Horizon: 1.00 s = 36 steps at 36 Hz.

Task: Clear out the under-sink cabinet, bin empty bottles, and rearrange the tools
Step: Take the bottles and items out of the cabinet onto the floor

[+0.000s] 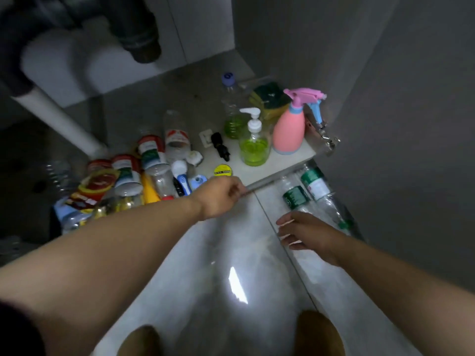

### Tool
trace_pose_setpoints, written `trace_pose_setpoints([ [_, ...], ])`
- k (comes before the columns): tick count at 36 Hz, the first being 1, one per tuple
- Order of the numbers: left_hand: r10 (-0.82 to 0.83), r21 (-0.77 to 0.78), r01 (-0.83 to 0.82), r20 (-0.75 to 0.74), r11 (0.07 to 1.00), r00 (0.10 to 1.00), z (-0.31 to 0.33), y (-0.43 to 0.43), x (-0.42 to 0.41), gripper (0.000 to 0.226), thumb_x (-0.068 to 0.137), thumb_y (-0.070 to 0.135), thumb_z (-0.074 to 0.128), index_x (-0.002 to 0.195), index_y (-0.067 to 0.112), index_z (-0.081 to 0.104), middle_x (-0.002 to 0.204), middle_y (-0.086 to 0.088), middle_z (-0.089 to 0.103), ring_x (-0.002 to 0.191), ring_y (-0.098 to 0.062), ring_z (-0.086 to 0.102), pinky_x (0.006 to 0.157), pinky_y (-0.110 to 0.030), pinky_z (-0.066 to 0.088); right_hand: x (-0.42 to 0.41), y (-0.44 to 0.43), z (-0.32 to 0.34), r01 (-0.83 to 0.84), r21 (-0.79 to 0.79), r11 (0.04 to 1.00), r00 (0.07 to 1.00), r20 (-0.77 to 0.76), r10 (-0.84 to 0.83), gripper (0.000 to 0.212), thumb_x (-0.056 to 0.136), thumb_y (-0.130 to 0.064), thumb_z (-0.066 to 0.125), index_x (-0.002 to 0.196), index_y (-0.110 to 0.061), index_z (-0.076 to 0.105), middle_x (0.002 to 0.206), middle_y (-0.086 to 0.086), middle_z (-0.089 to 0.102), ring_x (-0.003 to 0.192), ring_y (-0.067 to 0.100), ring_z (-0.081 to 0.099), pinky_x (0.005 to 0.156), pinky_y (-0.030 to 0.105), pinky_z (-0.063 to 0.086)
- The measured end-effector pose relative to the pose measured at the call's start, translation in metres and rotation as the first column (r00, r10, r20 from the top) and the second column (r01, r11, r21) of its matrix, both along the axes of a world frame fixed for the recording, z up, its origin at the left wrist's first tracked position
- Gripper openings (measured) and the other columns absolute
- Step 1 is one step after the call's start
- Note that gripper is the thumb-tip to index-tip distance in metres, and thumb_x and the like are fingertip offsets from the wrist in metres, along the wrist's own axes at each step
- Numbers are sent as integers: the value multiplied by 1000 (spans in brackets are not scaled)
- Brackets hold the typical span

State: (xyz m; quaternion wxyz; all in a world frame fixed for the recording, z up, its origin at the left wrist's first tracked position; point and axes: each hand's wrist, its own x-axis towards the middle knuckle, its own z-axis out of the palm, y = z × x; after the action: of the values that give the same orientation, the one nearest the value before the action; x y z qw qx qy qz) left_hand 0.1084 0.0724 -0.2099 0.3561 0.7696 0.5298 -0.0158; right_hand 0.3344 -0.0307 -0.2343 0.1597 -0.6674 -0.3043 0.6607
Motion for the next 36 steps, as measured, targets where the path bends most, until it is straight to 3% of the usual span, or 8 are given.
trace_pose_setpoints([
  [7, 303, 355, -285, 5, 890, 953, 35, 18, -90, 24, 90, 8, 59, 110, 17, 67, 114, -11, 61, 100, -31, 62, 86, -37, 52, -64, 43, 38, -290, 226, 930, 956, 114, 271, 17, 93, -19, 66, 109, -17, 64, 91, 0, 65, 82, 16, 69, 74, 30, 53],
  [12, 515, 362, -464, -54, 809, 855, 30, 32, -123, 44, 90, 22, 66, 133, 16, 55, 138, -17, 49, 125, -38, 49, 104, -43, 45, -113, 87, 45, -354, 344, 870, 928, 248, 279, 26, 88, -25, 71, 109, -22, 57, 90, 0, 60, 77, 15, 59, 71, 33, 51],
  [15, 554, 353, -491, -102, 797, 826, 21, 45, -134, 59, 92, 27, 65, 146, 16, 44, 145, -17, 45, 134, -38, 44, 112, -43, 39, -142, 120, 42, -330, 394, 858, 926, 312, 213, 37, 85, -32, 74, 115, -23, 55, 89, -1, 63, 65, 9, 59, 54, 20, 46],
  [17, 561, 436, -447, -174, 781, 810, 14, 57, -139, 56, 94, 33, 60, 146, 20, 44, 145, -13, 49, 133, -35, 45, 113, -43, 36, -160, 143, 37, -310, 414, 856, 925, 341, 170, 49, 82, -40, 77, 119, -21, 53, 93, -1, 68, 72, 9, 65, 59, 20, 49],
  [20, 566, 486, -405, -247, 774, 786, 4, 75, -143, 61, 95, 48, 53, 149, 25, 38, 145, -8, 50, 136, -34, 40, 114, -44, 33, -184, 174, 25, -284, 426, 859, 916, 385, 112, 68, 79, -48, 78, 130, -13, 48, 119, 9, 64, 106, 25, 65, 89, 36, 55],
  [27, 542, 415, -409, -280, 813, 792, -17, 100, -151, 82, 86, 70, 46, 155, 36, 22, 156, -3, 42, 146, -34, 31, 123, -50, 17, -223, 216, 12, -299, 344, 890, 848, 523, 83, 98, 81, -63, 69, 151, -7, 30, 131, 11, 58, 105, 26, 60, 74, 29, 47],
  [32, 571, 377, -464, -254, 802, 780, -19, 101, -154, 94, 83, 75, 51, 158, 40, 9, 159, -2, 41, 152, -39, 18, 123, -50, 12, -231, 225, 7, -270, 339, 901, 808, 589, 20, 77, 79, -60, 74, 131, -10, 51, 96, 4, 55, 63, 13, 48, 47, 23, 33],
  [36, 605, 348, -523, -192, 778, 773, -15, 99, -153, 96, 80, 70, 60, 157, 40, 12, 153, -5, 47, 148, -39, 25, 122, -50, 19, -226, 227, 3, -291, 359, 887, 824, 565, 42, 64, 84, -55, 70, 126, -8, 60, 96, 6, 58, 75, 19, 55, 58, 24, 41],
])
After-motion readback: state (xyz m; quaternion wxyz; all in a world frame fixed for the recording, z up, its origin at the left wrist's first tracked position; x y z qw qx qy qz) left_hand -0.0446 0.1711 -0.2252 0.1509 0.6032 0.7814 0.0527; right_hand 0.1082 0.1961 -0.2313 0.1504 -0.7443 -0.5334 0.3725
